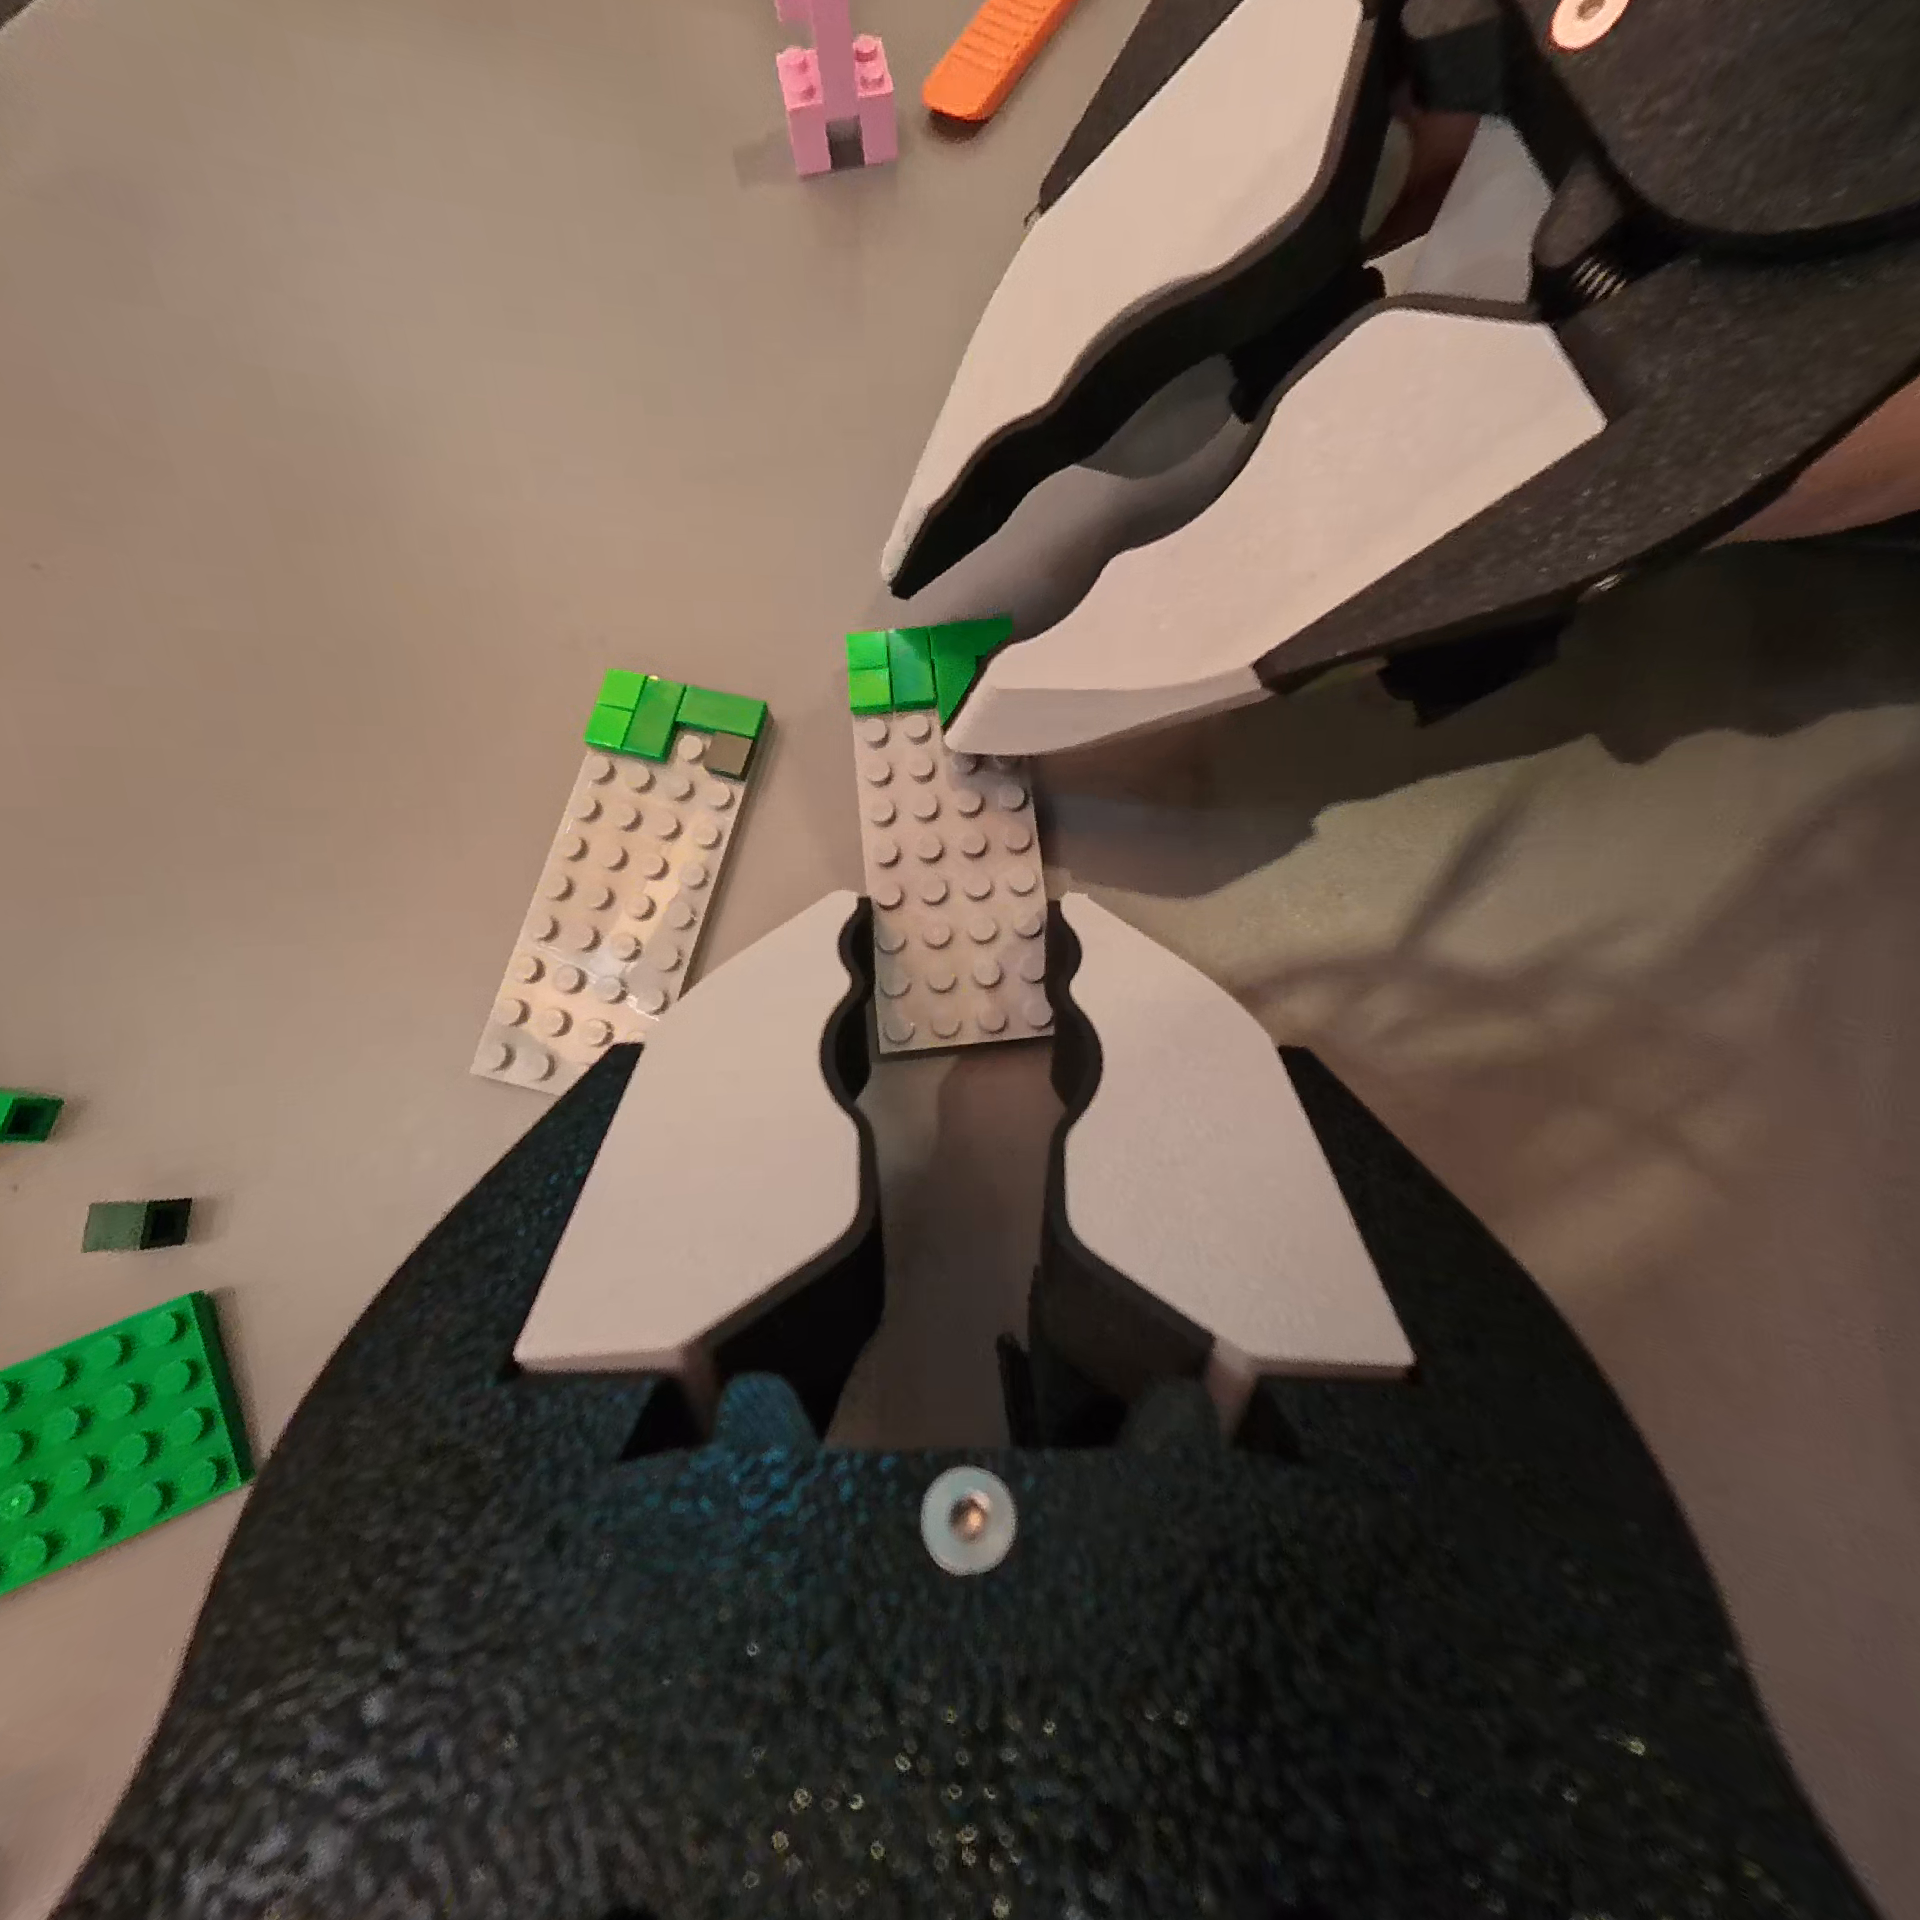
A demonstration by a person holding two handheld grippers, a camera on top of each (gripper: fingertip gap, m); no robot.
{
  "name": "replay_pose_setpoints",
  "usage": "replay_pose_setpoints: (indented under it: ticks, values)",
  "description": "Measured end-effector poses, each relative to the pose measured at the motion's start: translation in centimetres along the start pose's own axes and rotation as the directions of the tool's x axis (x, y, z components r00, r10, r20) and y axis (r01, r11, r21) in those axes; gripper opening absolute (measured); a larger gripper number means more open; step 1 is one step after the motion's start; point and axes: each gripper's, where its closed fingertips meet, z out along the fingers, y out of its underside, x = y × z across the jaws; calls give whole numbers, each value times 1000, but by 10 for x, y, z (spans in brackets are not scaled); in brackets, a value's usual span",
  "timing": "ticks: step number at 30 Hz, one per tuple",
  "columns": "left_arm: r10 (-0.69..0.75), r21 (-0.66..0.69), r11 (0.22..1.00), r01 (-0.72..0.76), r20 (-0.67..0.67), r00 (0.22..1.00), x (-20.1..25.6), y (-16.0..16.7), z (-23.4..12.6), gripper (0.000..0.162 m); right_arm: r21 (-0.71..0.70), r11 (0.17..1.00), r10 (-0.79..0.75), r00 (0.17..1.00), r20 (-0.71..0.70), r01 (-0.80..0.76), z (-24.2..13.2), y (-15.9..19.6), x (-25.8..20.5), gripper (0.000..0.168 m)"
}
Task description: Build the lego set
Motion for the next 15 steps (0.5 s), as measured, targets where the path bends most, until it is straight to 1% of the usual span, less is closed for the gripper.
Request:
replay_pose_setpoints:
  ticks: [3,5,6,8,10,11,12,13,15]
  values:
    - [3,-3,1000,-3,-1,1000,0,1,0,31,-2,1000,-4,1000,5,4,0,0,-1,29]
    - [4,-7,1000,-4,-2,1000,-1,1,0,31,19,1000,-24,999,27,23,-1,-2,-3,33]
    - [4,-9,1000,-4,0,1000,-2,1,-1,31,46,997,-57,998,41,55,-4,-5,-4,37]
    - [-8,2,1000,8,1,1000,-5,-1,-5,31,132,978,-173,983,65,164,-13,-13,-5,47]
    - [-38,20,999,39,-16,999,-6,-5,-9,31,230,922,-328,944,33,312,-25,-20,-6,50]
    - [-55,27,998,56,-30,998,-6,-8,-12,31,260,873,-426,905,-9,413,-30,-22,-8,49]
    - [-72,32,997,73,-44,996,-5,-10,-14,31,269,806,-531,845,-67,528,-33,-22,-10,48]
    - [-85,35,996,87,-55,995,-5,-12,-16,31,247,724,-627,764,-153,644,-34,-22,-9,46]
    - [-104,32,994,107,-69,992,-4,-13,-20,31,161,523,-784,547,-295,837,-33,-21,-9,39]
